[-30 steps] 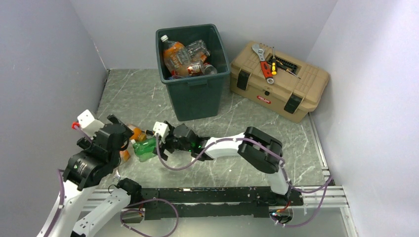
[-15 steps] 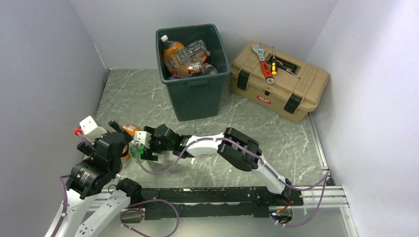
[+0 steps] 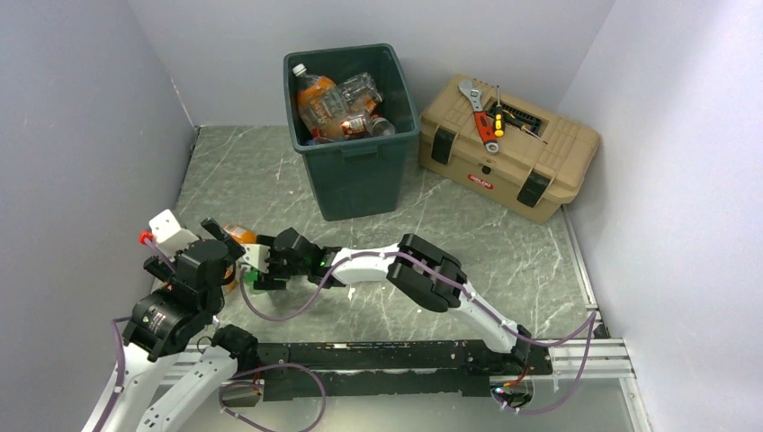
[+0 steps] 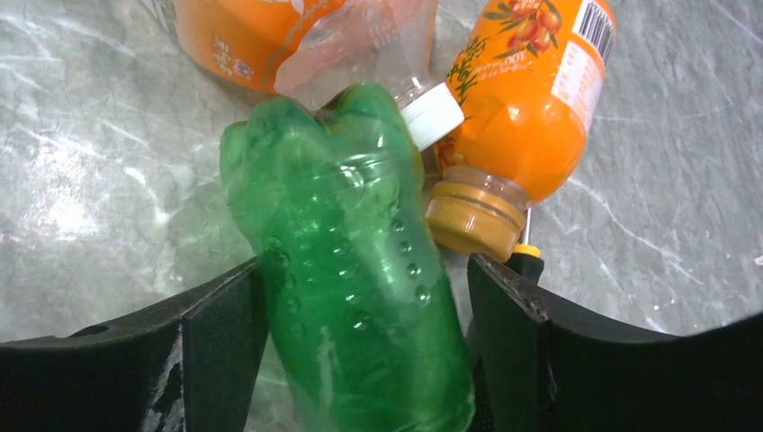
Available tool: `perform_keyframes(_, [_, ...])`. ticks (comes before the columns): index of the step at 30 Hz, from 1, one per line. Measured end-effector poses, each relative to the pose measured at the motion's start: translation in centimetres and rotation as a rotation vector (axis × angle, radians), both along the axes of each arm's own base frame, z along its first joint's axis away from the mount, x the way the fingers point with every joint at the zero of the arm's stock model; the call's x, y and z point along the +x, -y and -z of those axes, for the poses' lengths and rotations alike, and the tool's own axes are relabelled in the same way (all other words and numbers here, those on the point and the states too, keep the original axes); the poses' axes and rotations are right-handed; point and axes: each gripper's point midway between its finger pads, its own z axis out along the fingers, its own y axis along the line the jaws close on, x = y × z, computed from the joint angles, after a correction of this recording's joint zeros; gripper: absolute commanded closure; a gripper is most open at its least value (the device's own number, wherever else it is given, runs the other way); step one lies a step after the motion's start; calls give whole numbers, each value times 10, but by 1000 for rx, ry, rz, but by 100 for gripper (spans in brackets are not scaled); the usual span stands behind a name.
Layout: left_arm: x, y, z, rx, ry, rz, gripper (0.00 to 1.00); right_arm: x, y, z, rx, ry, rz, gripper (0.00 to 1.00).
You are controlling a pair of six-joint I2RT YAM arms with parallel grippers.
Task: Put the plastic bottles in the bin
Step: Pick up the plastic bottle at the center of the board.
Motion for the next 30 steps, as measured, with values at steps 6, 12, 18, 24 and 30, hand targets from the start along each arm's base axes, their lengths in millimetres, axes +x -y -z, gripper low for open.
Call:
perform_keyframes(6, [0, 0, 0, 0, 1, 0, 0, -11, 14, 0, -15, 11, -2, 33])
perform_keyframes(12, [-1, -1, -1, -2, 14, 3, 0, -35, 44, -2, -57, 12, -9, 54])
perform_keyframes(18, [-3, -2, -3, -9, 26, 2, 0, -60, 71, -28, -41, 1, 4, 77])
perform_keyframes(24, [-9, -2, -16, -33, 102, 38, 0, -79, 124, -91, 92, -108, 112, 100])
perform_keyframes(30, [3, 46, -47, -107, 249, 333, 1, -97, 184, -163, 364, -290, 239, 100])
